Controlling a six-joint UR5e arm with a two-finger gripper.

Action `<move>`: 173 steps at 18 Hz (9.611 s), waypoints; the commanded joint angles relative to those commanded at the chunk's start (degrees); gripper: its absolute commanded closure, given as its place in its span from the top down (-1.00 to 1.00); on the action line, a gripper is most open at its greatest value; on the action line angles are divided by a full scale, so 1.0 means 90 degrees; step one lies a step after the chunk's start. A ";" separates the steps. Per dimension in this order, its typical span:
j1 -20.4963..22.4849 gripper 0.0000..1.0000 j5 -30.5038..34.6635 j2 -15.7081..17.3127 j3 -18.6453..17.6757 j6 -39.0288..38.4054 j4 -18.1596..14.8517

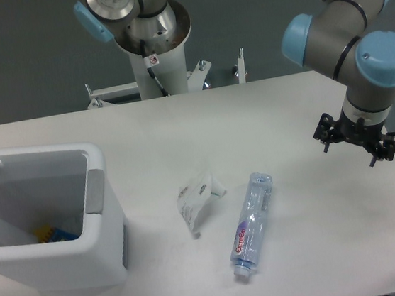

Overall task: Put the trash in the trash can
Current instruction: 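Move the open right gripper over the crumpled white paper, then lower the right gripper and grasp the crumpled white paper, then lift the paper and carry it over the white trash bin, then open the right gripper to drop the paper into the bin, then move the open right gripper back over the clear plastic bottle, then rotate the right gripper along the bottle and lower to grasp it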

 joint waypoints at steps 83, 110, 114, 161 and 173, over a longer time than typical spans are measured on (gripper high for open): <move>-0.1728 -1.00 -0.2236 0.1728 -0.0879 -0.4638 0.1260; -0.3594 0.76 -0.2568 0.3008 -0.1358 -0.4521 0.1387; -0.3594 0.90 -0.2578 0.2998 -0.1348 -0.4521 0.1387; -0.1484 0.99 -0.1017 -0.1191 0.1074 -0.3604 0.0020; -0.1943 0.98 -0.0605 -0.1494 0.1191 -0.3691 -0.0479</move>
